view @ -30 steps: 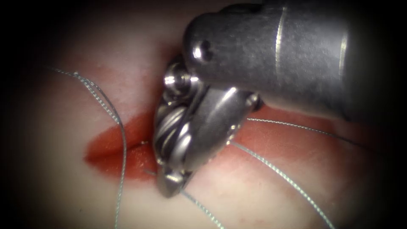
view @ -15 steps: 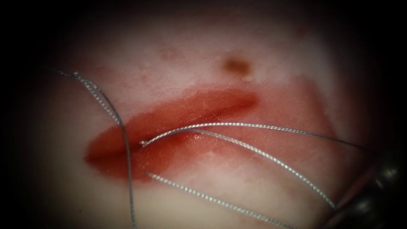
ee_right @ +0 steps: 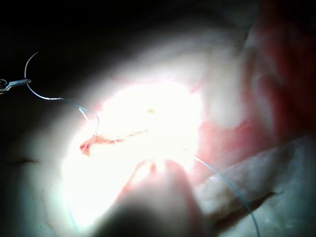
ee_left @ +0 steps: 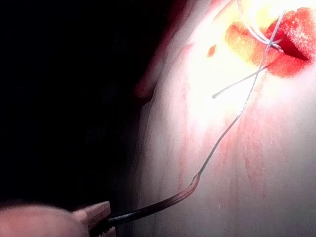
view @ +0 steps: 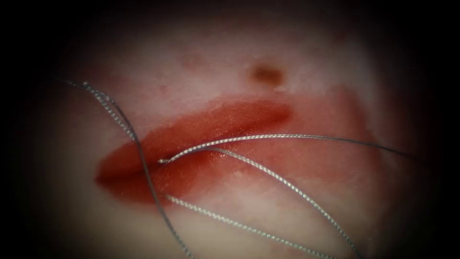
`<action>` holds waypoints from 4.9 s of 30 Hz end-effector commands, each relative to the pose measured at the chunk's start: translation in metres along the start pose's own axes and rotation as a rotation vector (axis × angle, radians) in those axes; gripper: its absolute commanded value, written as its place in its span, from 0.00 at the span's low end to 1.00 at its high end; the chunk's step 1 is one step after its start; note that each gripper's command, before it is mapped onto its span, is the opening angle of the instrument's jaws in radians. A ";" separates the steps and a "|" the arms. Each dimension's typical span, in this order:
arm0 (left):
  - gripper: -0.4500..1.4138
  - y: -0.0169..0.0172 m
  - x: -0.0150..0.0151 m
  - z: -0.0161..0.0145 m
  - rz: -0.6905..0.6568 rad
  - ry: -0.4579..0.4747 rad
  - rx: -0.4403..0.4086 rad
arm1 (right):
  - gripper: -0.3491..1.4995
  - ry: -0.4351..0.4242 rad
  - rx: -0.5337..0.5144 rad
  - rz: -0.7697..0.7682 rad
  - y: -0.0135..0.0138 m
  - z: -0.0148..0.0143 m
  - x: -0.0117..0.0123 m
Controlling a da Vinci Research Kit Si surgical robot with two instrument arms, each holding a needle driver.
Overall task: Wound Closure
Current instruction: Pull the suture through with the right gripper.
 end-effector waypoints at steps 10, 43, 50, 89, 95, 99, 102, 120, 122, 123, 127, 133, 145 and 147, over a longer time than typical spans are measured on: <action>0.00 -0.0004 -0.0012 0.0002 0.007 -0.006 0.003 | 0.88 0.189 -0.009 -0.126 -0.0015 -0.0019 -0.0013; 0.00 0.0025 -0.0012 -0.0015 0.129 0.182 -0.092 | 0.52 0.478 -0.024 -0.538 -0.0244 -0.0038 0.0189; 0.00 0.0014 -0.0009 -0.0008 0.114 0.134 -0.081 | 0.41 0.431 0.041 -0.539 -0.0251 -0.0013 0.0220; 0.00 0.0015 -0.0025 -0.0019 0.001 0.350 0.724 | 0.26 0.343 0.091 -0.552 -0.0249 0.0006 0.0226; 0.00 0.0014 -0.0024 -0.0019 0.016 0.373 0.737 | 0.00 0.334 0.093 -0.548 -0.0251 0.0007 0.0228; 0.00 0.0013 -0.0022 -0.0017 0.021 0.373 0.733 | 0.00 0.294 0.093 -0.545 -0.0247 0.0002 0.0226; 0.00 0.0012 -0.0019 -0.0015 0.027 0.379 0.725 | 0.00 0.250 0.088 -0.510 -0.0237 -0.0002 0.0220; 0.00 -0.0010 0.0000 0.0006 0.040 0.353 0.632 | 0.00 0.164 0.033 -0.299 -0.0052 0.0007 0.0049; 0.00 -0.0009 -0.0001 0.0005 0.040 0.354 0.634 | 0.00 0.156 0.039 -0.271 -0.0038 0.0006 0.0032; 0.00 -0.0009 -0.0001 0.0005 0.041 0.355 0.634 | 0.00 0.153 0.039 -0.264 -0.0034 0.0006 0.0027; 0.00 -0.0007 -0.0002 0.0004 0.042 0.358 0.637 | 0.00 0.141 0.024 -0.225 -0.0020 0.0005 0.0008; 0.00 -0.0005 -0.0002 0.0003 0.048 0.367 0.630 | 0.00 0.130 0.002 -0.189 -0.0008 0.0003 -0.0010; 0.00 -0.0006 -0.0002 0.0003 0.048 0.368 0.627 | 0.75 0.386 -0.042 -0.315 -0.0083 -0.0033 0.0027; 0.00 -0.0006 -0.0002 0.0003 0.048 0.368 0.627 | 0.74 0.385 -0.057 -0.350 -0.0105 -0.0035 0.0040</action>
